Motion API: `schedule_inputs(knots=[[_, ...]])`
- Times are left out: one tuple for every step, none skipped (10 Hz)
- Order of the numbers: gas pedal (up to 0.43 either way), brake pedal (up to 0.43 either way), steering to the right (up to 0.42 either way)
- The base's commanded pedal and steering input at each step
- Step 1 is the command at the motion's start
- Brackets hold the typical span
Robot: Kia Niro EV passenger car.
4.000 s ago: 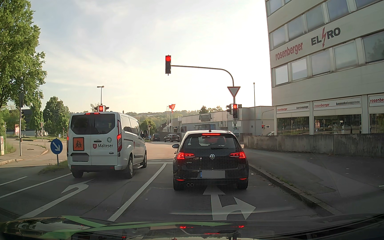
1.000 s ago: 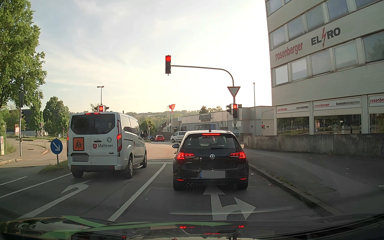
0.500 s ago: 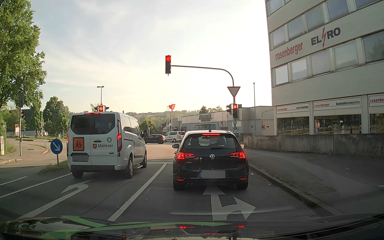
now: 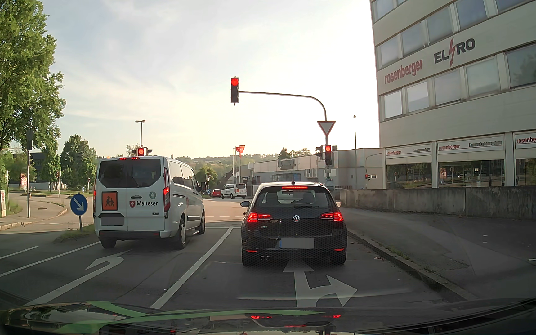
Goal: Follow the waypoints while adhering to traffic rules and regulations
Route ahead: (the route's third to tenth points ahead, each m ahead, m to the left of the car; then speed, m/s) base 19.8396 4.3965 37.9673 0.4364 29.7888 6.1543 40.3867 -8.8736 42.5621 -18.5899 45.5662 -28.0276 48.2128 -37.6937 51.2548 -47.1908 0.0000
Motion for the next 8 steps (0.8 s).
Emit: schedule_inputs(knots=[[0.0,0.549,-0.021],[0.0,0.543,-0.021],[0.0,0.543,-0.021],[0.0,0.543,-0.021],[0.0,0.543,-0.021],[0.0,0.543,-0.021],[0.0,0.543,-0.021],[0.0,0.543,-0.021]])
